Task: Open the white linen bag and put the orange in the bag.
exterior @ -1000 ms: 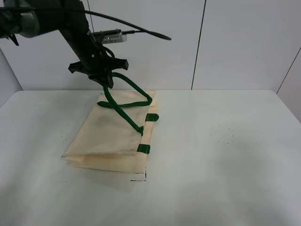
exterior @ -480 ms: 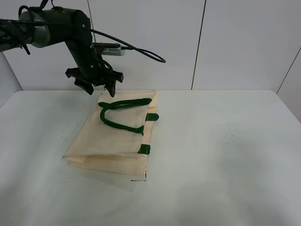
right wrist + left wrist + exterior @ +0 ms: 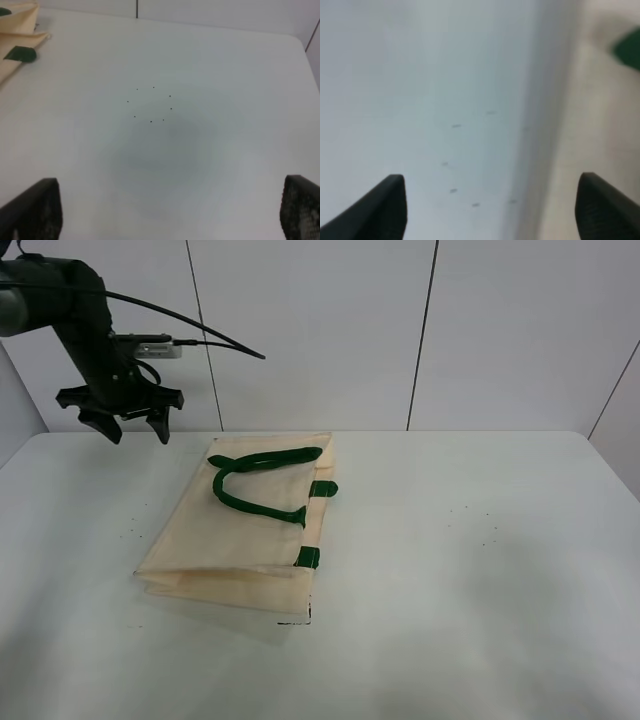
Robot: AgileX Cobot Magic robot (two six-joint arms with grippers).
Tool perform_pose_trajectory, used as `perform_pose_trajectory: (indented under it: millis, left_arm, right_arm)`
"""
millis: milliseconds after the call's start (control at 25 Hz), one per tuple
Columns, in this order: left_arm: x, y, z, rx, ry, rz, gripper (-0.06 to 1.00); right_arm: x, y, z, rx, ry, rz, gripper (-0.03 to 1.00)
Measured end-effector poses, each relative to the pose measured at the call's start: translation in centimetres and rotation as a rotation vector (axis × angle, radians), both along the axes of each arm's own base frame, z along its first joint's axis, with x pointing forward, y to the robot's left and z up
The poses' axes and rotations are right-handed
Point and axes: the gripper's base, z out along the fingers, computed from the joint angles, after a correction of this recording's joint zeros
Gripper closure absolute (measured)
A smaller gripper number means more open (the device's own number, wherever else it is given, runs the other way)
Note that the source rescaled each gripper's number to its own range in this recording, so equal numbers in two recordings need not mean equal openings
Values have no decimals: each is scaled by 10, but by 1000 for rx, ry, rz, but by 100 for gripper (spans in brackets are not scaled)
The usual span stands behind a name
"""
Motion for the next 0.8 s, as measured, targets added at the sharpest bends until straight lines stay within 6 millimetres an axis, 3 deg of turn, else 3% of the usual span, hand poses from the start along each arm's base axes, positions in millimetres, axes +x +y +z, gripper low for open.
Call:
perform_pose_trajectory:
  millis: [200, 400, 560, 800]
  left_arm:
    - [-6, 25, 2, 7, 60, 51, 2]
    - [-30, 25, 22, -4, 91, 54, 2]
    - [-70, 25, 32, -14, 132, 49, 2]
    - [-153, 26, 44, -12, 181, 50, 2]
  right_arm:
    - [0, 0, 0, 0, 0, 0, -3]
    - [0, 0, 0, -1, 0, -1, -3]
    - [0, 0, 0, -1, 0, -1, -3]
    - [0, 0, 0, 0, 0, -1, -3]
